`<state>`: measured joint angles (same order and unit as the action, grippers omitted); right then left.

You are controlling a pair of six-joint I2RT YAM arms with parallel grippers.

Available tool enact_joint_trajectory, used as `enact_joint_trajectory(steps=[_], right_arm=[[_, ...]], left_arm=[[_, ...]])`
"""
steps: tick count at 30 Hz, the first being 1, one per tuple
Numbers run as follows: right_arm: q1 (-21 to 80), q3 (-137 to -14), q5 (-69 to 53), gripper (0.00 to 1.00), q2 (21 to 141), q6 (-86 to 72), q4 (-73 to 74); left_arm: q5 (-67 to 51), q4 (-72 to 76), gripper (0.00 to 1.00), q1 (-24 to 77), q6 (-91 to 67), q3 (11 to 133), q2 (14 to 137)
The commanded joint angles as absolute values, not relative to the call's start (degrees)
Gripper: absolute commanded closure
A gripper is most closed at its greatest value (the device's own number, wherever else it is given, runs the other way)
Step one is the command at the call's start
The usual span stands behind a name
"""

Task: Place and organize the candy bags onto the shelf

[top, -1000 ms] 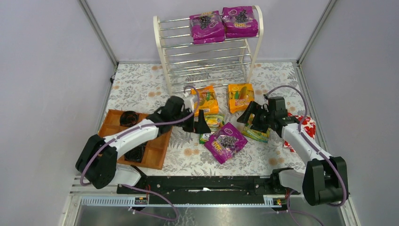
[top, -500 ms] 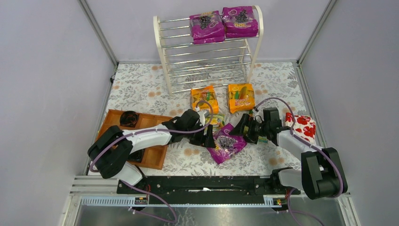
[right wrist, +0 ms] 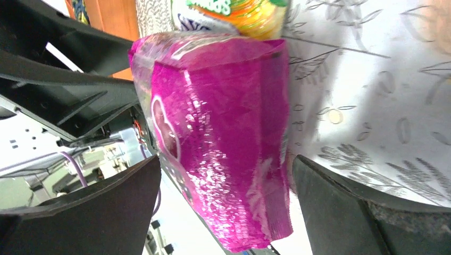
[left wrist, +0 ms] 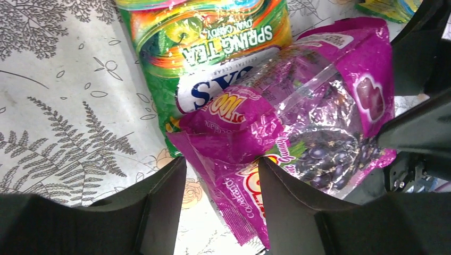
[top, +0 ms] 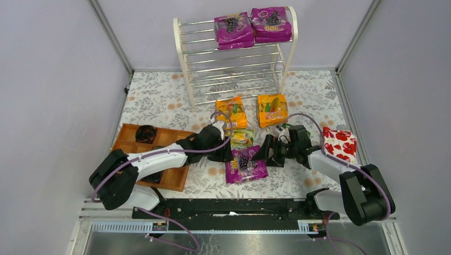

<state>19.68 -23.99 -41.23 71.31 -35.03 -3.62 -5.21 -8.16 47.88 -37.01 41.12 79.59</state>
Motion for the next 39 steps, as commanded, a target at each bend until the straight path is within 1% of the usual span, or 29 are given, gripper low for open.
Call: enact_joint_trajectory(steps=[1, 3, 6, 8, 11, 13, 15, 18, 23, 27, 30, 32, 36, 37, 39], right_arm=[[16.22, -24.07, -45.91, 0.00, 73.69, -35.20, -6.98], [15.87, -23.71, -47.07, 0.00, 75.51, -35.11, -8.37], [14.95, -23.61, -46.65, 0.00, 77.10, -33.33, -7.24], [14.69, -23.03, -47.05, 0.00, 77.80, -32.70, -7.92], [14.68, -21.25, -49.84, 0.00, 79.81, -33.45, -12.61], [14.74, -18.82, -53.00, 0.00, 81.84, -36.72, -19.19], [14.72, -16.35, -55.76, 0.00, 83.69, -41.11, -27.54], [15.04, -13.79, -58.01, 0.00, 85.30, -46.45, -37.40], [18.20, -14.61, -56.40, 0.00, 87.10, -47.42, -40.43], [22.44, -15.25, -55.62, 0.00, 89.92, -52.42, -49.01], [23.63, -14.00, -56.02, 0.00, 91.73, -59.18, -59.54], [24.10, -13.27, -56.17, 0.00, 92.09, -61.95, -63.83], [24.49, -12.48, -55.49, 0.00, 90.31, -62.47, -63.81], [24.52, -12.33, -55.39, 0.01, 89.41, -62.14, -62.89], [24.50, -12.58, -55.17, 0.08, 86.98, -60.48, -59.38]], left_arm=[[-2.31, -8.25, 0.44, 47.80, -37.58, 39.79, 79.03], [-3.47, -8.32, 0.42, 47.81, -37.66, 39.34, 78.71], [-10.32, -7.75, 0.23, 47.88, -36.39, 38.65, 77.88], [-14.77, -6.98, 0.15, 47.89, -36.59, 37.11, 76.92], [-18.25, -4.19, 0.11, 47.90, -37.78, 33.92, 74.14], [-19.74, -1.32, 0.10, 47.90, -38.45, 32.48, 73.69], [-21.57, -0.19, 0.11, 47.89, -38.56, 32.82, 75.25], [-22.72, 3.07, 0.21, 47.88, -38.91, 33.72, 78.05], [-21.49, 5.96, 0.36, 47.46, -39.09, 35.45, 80.83], [-22.32, 6.80, 0.47, 47.39, -38.88, 37.21, 85.04], [-22.13, 6.80, 0.49, 47.46, -38.72, 37.62, 85.58], [-21.79, 6.71, 0.50, 47.41, -38.61, 37.59, 85.22], [-21.13, 5.54, 0.50, 47.37, -38.06, 37.75, 84.35], [-20.86, 5.23, 0.50, 47.35, -37.87, 37.83, 83.97], [-20.30, 4.85, 0.50, 47.28, -37.47, 38.01, 83.12]])
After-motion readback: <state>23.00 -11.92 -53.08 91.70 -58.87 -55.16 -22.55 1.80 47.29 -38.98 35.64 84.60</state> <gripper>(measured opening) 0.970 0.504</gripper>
